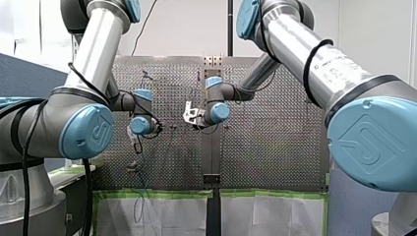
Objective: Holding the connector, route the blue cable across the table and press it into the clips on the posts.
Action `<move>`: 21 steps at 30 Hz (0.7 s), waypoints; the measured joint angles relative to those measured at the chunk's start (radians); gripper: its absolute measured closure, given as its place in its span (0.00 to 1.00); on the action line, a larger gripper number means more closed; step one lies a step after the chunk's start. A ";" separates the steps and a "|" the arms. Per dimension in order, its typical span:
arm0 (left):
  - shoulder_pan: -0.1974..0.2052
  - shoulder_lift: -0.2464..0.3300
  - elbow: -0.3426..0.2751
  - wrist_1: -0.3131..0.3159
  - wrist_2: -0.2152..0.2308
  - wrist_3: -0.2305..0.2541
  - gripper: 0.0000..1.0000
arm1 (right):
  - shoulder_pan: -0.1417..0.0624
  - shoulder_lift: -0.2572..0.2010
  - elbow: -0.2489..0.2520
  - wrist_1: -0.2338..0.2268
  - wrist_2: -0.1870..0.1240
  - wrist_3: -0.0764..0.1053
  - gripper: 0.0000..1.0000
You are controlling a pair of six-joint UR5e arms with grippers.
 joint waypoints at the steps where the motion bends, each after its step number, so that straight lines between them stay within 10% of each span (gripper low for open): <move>1: 0.001 0.000 0.003 -0.002 0.000 0.001 1.00 | -0.003 0.000 0.000 -0.003 0.000 0.001 1.00; 7: 0.008 0.000 0.018 -0.012 0.001 0.007 1.00 | -0.018 0.002 0.000 -0.022 -0.011 0.004 1.00; 12: 0.011 0.000 0.019 -0.029 -0.003 0.024 0.63 | -0.023 0.002 0.000 -0.025 -0.018 0.004 1.00; 14: 0.011 0.000 0.019 -0.040 -0.007 0.032 0.22 | -0.025 0.003 0.000 -0.025 -0.019 0.005 1.00; 16: 0.011 0.000 0.019 -0.055 -0.017 0.045 0.07 | -0.028 0.003 0.000 -0.025 -0.020 0.005 1.00; 21: 0.006 0.001 0.020 -0.099 -0.054 0.087 0.00 | -0.033 0.003 0.000 -0.021 -0.021 0.005 1.00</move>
